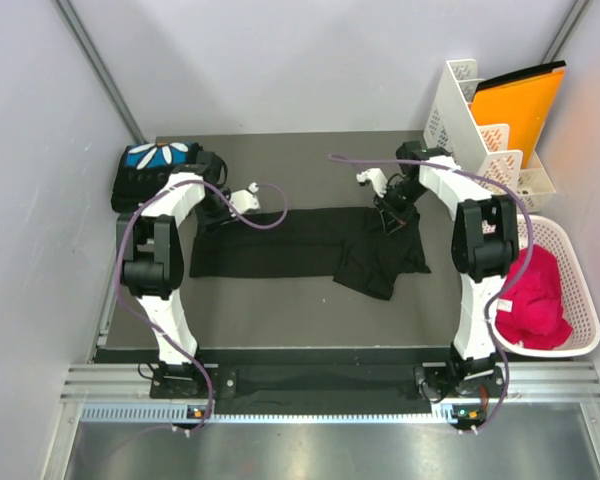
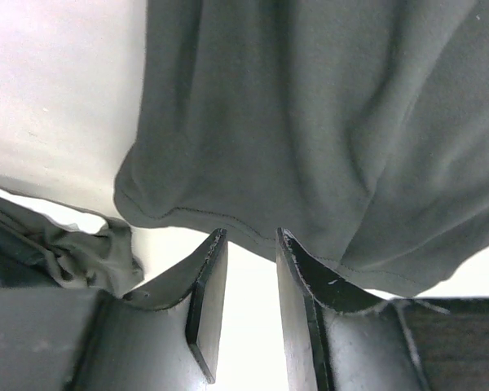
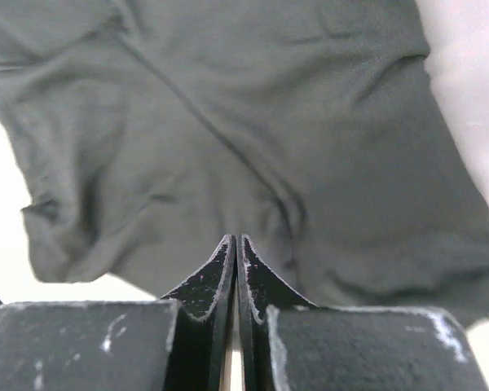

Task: Fold and stack the t-shirts
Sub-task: Fold the tshirt

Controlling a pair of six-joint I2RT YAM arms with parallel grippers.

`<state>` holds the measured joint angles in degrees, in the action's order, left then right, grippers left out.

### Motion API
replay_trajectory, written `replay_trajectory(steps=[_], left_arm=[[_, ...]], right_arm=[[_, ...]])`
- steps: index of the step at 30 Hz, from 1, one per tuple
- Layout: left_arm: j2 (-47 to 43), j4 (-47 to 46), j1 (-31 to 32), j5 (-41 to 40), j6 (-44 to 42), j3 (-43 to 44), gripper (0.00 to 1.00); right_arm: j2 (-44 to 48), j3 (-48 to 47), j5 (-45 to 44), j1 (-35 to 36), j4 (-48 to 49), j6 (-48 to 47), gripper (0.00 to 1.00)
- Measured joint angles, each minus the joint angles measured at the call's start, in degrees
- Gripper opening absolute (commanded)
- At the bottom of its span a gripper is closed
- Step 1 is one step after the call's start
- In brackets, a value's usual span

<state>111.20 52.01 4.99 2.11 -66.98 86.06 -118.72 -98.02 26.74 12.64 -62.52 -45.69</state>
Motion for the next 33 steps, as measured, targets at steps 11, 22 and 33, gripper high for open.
replay_trajectory(steps=[11,22,33], left_arm=[[5.4,-6.1,0.9,-2.6,1.1,0.3,0.31],[7.5,-12.4,2.1,-11.2,2.4,0.0,0.31],[7.7,-13.0,2.1,-11.9,2.4,0.0,0.32]], right_arm=[[-5.2,0.0,-1.9,-0.5,3.4,3.9,0.00],[-5.2,0.0,-6.0,-0.9,5.0,6.7,0.00],[-5.5,0.0,-9.6,-0.8,6.6,9.3,0.00]])
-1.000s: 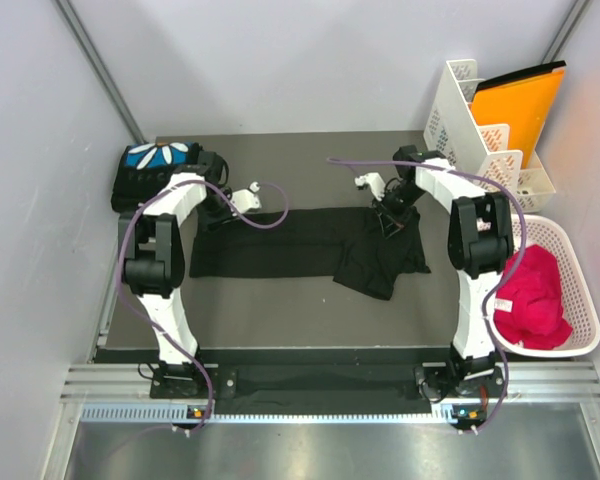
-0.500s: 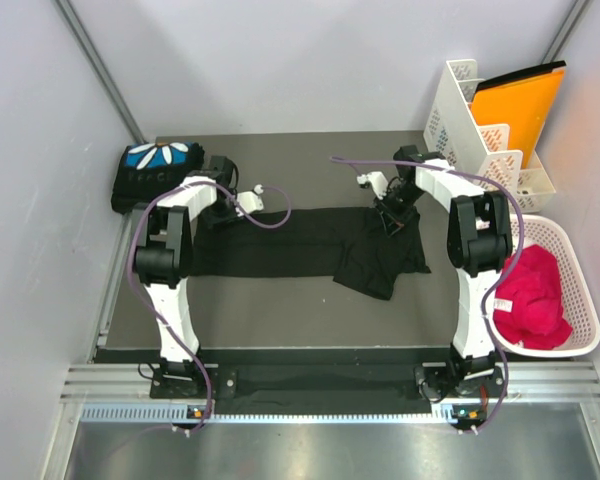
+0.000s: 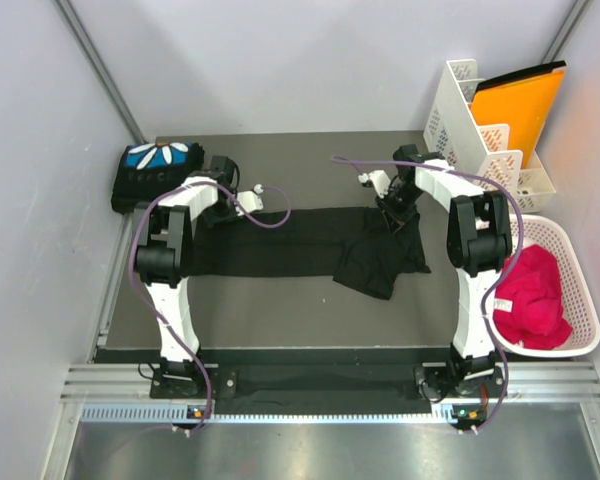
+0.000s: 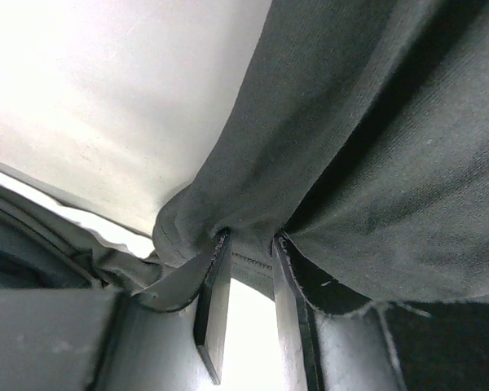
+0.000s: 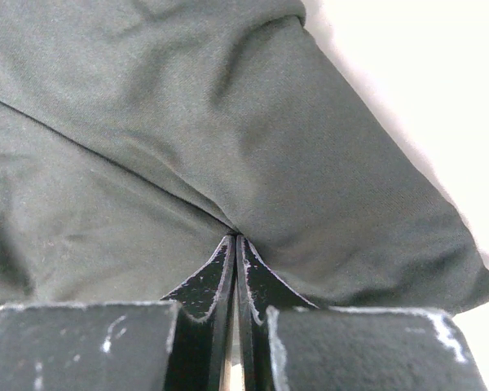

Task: Fold and stack the t-shirts
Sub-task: Fold the tshirt

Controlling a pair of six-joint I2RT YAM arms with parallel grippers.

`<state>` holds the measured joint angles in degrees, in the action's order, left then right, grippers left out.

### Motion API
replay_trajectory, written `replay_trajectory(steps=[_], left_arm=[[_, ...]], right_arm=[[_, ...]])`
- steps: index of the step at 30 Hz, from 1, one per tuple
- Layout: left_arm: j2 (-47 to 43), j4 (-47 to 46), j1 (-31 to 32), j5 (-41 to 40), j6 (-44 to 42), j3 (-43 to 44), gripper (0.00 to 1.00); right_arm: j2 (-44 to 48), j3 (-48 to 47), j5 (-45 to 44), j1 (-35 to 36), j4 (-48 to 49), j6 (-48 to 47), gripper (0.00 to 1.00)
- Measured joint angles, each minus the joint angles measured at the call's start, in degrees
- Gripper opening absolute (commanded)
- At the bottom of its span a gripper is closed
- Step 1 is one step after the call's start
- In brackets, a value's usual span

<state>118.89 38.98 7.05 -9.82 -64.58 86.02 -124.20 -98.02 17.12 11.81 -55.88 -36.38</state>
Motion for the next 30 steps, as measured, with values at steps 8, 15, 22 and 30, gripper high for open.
replay_trajectory(steps=[8,15,22,30], left_arm=[[0.0,-0.1,-0.4,0.4,1.5,0.1,0.31],[-0.7,0.0,-1.6,3.6,2.8,0.2,0.30],[-3.9,0.5,-2.4,9.8,3.2,0.3,0.31],[-6.3,-0.8,-2.3,13.1,3.4,2.5,0.31]], right_arm=[[-0.1,0.1,-0.5,0.0,0.2,0.9,0.00],[0.3,0.0,1.8,0.0,-0.4,-0.8,0.00],[2.2,-0.8,6.4,0.0,-2.1,-1.8,0.00],[3.5,-1.9,6.5,-0.1,-1.6,-2.0,0.00]])
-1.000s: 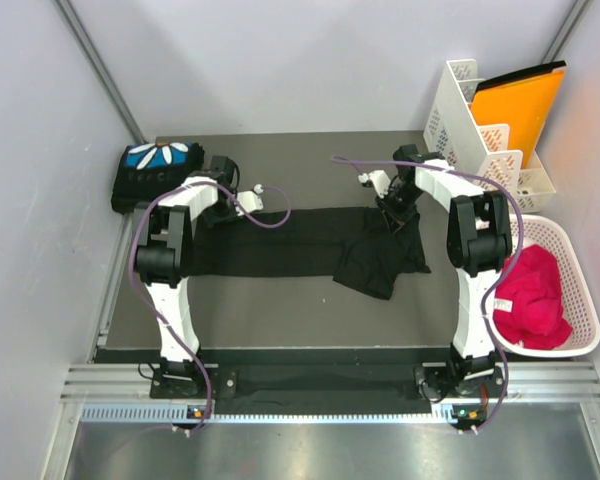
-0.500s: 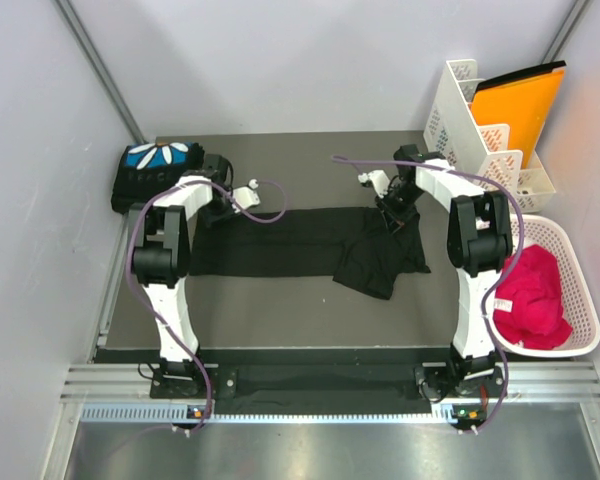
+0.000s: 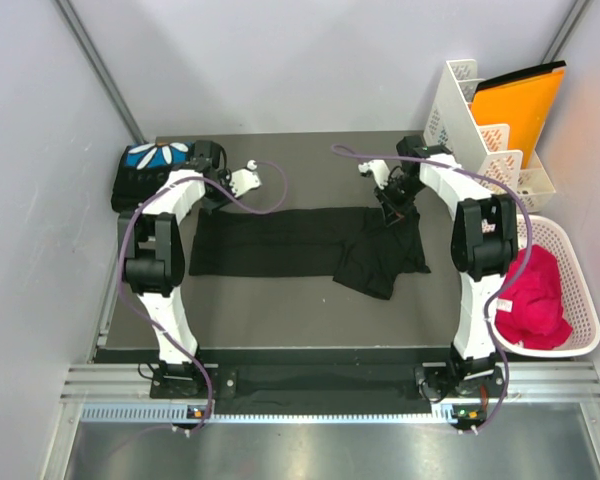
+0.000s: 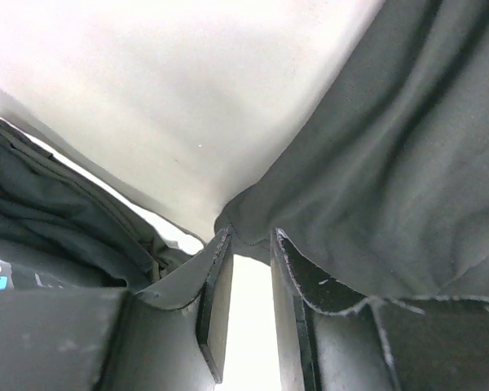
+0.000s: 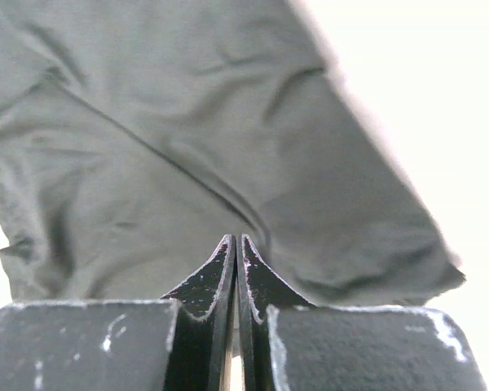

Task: Fold and stack the t-shirts
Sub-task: Fold the tshirt

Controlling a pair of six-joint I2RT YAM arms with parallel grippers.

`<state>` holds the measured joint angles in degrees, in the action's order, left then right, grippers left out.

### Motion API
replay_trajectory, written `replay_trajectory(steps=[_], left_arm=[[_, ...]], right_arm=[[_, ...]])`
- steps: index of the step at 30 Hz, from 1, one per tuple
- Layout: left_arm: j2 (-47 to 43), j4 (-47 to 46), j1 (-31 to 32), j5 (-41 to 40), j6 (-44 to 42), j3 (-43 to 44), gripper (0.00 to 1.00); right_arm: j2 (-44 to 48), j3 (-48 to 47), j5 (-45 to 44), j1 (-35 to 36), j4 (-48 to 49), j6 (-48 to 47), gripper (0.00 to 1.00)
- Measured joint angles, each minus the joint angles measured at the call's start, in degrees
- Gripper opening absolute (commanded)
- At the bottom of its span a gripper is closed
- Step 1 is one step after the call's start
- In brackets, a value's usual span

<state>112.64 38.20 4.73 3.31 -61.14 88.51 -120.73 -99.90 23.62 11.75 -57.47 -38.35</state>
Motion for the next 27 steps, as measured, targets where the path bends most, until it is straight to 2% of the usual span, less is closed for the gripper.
replay_trajectory(steps=[11,27], left_arm=[[2.6,-2.5,0.1,-0.2,1.2,0.0,0.30],[6.0,-2.5,0.1,-1.8,1.0,0.0,0.29]], right_arm=[[-4.9,-3.7,-8.0,-0.7,5.4,0.7,0.00],[-7.6,-5.0,-11.4,-1.1,6.1,2.0,0.00]])
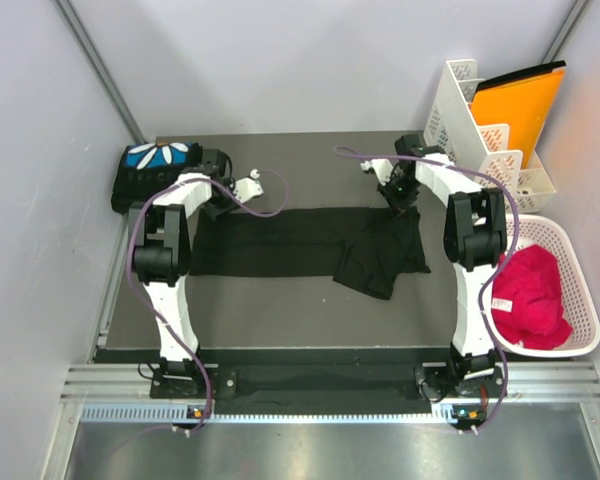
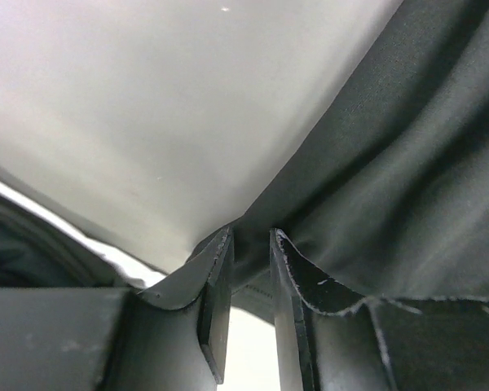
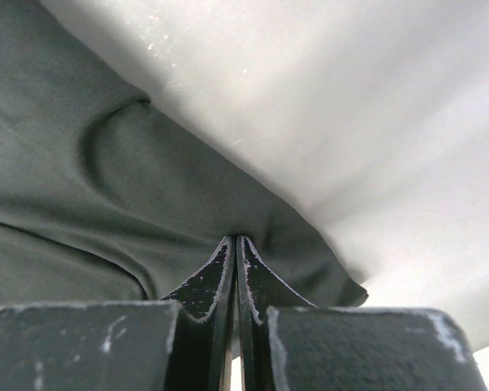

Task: Fold and stack the t-shirts
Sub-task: Fold the tshirt

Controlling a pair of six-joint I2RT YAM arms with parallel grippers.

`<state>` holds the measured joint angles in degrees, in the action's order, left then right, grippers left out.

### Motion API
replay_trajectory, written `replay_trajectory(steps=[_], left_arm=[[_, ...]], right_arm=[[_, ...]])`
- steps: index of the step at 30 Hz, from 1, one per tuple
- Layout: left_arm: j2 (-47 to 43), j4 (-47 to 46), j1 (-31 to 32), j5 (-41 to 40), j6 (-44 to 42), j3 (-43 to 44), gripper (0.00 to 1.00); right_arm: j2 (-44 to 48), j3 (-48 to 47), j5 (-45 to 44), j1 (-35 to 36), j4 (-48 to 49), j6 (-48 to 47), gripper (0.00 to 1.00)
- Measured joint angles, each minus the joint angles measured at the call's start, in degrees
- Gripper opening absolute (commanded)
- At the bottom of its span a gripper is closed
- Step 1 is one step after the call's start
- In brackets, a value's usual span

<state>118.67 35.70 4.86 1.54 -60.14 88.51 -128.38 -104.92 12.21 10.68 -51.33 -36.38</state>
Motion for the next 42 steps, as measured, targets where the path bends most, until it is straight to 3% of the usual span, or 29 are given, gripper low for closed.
replay_trajectory(steps=[23,32,40,42], left_arm=[[2.1,-8.6,0.5,-11.8,2.0,-0.2,0.28],[2.4,-12.9,0.5,-13.4,3.8,-1.9,0.28],[-5.2,-15.6,0.5,-13.2,5.0,-7.1,0.28],[-7.6,-15.7,0.6,-12.9,5.3,-7.6,0.29]], right_arm=[[0.3,1.4,-8.1,0.1,6.4,0.7,0.00],[1.9,3.1,-7.6,0.0,7.9,-0.6,0.03],[12.0,5.4,-5.5,0.5,8.6,-0.6,0.09],[16.1,7.0,-4.8,0.8,8.6,-0.6,0.15]])
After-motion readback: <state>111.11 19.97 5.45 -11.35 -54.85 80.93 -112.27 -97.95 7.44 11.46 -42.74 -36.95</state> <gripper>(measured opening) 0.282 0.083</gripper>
